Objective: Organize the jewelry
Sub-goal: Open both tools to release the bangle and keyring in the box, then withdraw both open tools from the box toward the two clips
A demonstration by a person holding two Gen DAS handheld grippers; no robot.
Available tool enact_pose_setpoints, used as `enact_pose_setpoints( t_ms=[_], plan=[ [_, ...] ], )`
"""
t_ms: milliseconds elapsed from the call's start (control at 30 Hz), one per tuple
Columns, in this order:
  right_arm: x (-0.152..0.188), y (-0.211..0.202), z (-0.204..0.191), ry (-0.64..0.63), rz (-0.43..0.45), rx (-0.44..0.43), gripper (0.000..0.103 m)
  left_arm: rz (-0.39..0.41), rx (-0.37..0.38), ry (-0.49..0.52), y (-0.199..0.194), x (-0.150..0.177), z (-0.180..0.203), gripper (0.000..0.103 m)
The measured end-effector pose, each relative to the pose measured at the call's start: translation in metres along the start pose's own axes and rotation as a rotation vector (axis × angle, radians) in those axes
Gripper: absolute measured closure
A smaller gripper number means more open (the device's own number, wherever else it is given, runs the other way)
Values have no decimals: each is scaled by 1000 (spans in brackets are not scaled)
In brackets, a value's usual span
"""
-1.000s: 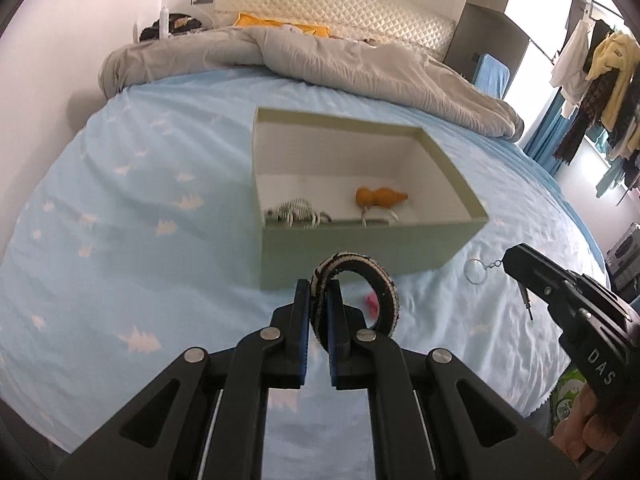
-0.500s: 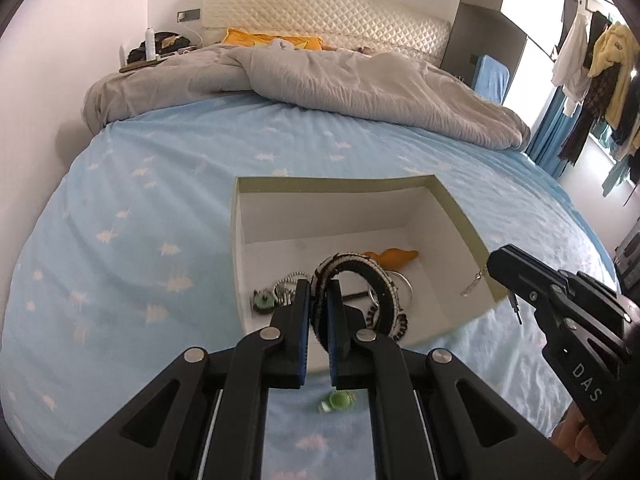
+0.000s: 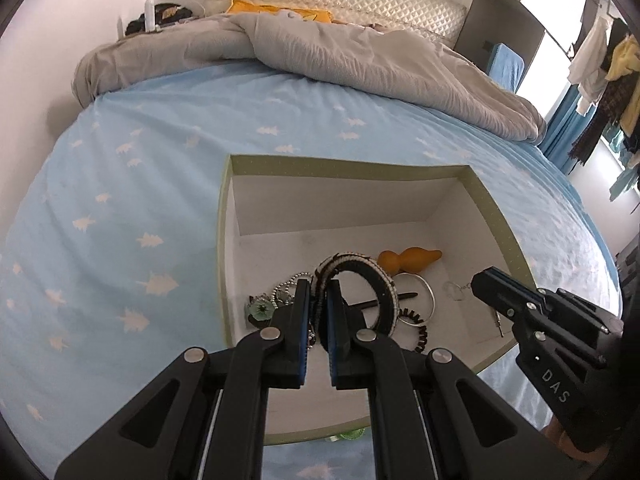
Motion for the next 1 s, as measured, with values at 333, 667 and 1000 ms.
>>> enact_pose_setpoints(
  t_ms=[333,667,1000],
  plan=[
    [-4,-5,5,46,-8,-6,94,36,-16,6,-14,-2,3,37],
    [-2,-38,4,44,29,-36,73,70,-26,-5,-38,1,1,37],
    [10,-111,-10,31,125,-91,69,165,-46,-7,-107,15,10,37]
  ],
)
Point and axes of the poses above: each gripper's, at about its wrist camera, not at the fingertips, and y roughly the way its jaws point, z to its right, x to its underside, the point moved 4 cm from there along y, roughly the way its jaws point, and after that the axes turned 14 degrees about y, right-handed, at the moved point
